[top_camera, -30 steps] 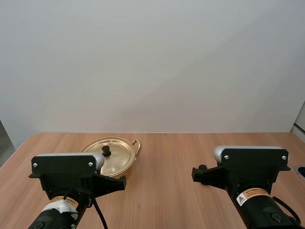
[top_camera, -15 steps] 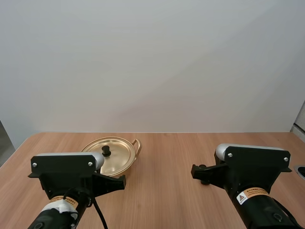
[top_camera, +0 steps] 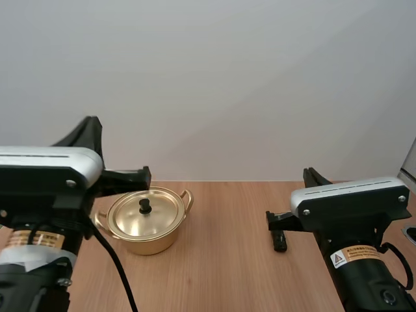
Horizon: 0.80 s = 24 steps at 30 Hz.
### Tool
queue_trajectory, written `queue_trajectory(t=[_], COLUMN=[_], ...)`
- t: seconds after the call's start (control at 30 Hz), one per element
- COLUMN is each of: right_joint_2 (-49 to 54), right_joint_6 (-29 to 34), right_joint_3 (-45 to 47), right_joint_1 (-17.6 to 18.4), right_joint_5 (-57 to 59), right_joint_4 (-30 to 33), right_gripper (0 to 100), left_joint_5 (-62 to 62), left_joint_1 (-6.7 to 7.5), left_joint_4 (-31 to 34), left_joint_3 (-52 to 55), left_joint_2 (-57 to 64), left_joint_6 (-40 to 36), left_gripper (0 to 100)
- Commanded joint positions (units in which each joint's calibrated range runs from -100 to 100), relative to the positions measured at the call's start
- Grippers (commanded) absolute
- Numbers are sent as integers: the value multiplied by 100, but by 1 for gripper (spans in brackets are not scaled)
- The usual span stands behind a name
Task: Open the pot, put the car inside, and close it
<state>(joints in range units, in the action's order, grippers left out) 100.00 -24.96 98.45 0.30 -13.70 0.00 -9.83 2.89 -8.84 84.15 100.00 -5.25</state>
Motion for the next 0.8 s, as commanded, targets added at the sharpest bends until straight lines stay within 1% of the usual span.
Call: queue_trajectory(t=[0.0, 0.03, 0.07, 0.13, 0.23, 0.27, 0.33, 0.4, 0.53, 0.57, 0.6, 0.7, 0.77], right_joint_2=[0, 0, 0, 0, 0, 0, 0, 0, 0, -23, -81, -145, -145], right_joint_6=[2, 2, 39, 133, 295, 239, 98, -308, -937, -981, -1127, -1228, -1228], right_joint_3=[-670, -876, -1157, -1735, -2640, -2865, -3166, -3397, -3655, -3654, -3668, -3668, -3668], right_joint_1=[-4, -4, -4, -4, -4, -4, -4, -4, -4, -4, -4, -4, -4], right_joint_5=[7, 306, 854, 2310, 4805, 5341, 5871, 6197, 6958, 7062, 7502, 8454, 8916], right_joint_4=[581, 543, 433, 0, -916, -1099, -1214, -1229, -1302, -1301, -1350, -1392, -1442], right_gripper=[0, 0, 0, 0, 0, 0, 0, 0, 0, 0, 0, 0, 0], left_joint_5=[2350, 2900, 3337, 3947, 3896, 3756, 3620, 4074, 5999, 6104, 7152, 8569, 9395], left_joint_1=[2, 2, 2, 2, 2, 2, 10, 10, 10, 10, 10, 10, -14], left_joint_4=[-246, -351, -448, -497, -451, -314, -177, -177, -177, -177, -278, -524, -563], left_joint_3=[-926, -1100, -1238, -1405, -1483, -1513, -1662, -1927, -2725, -2818, -3264, -4074, -4663], left_joint_2=[0, 0, 0, 0, 0, 0, 0, -86, -1024, -1153, -1771, -2809, -3528], left_joint_6=[-515, -647, -675, -675, -644, -555, -320, 1, 281, 294, 470, 923, 1182], left_gripper=[0, 0, 0, 0, 0, 0, 0, 0, 0, 0, 0, 0, 0])
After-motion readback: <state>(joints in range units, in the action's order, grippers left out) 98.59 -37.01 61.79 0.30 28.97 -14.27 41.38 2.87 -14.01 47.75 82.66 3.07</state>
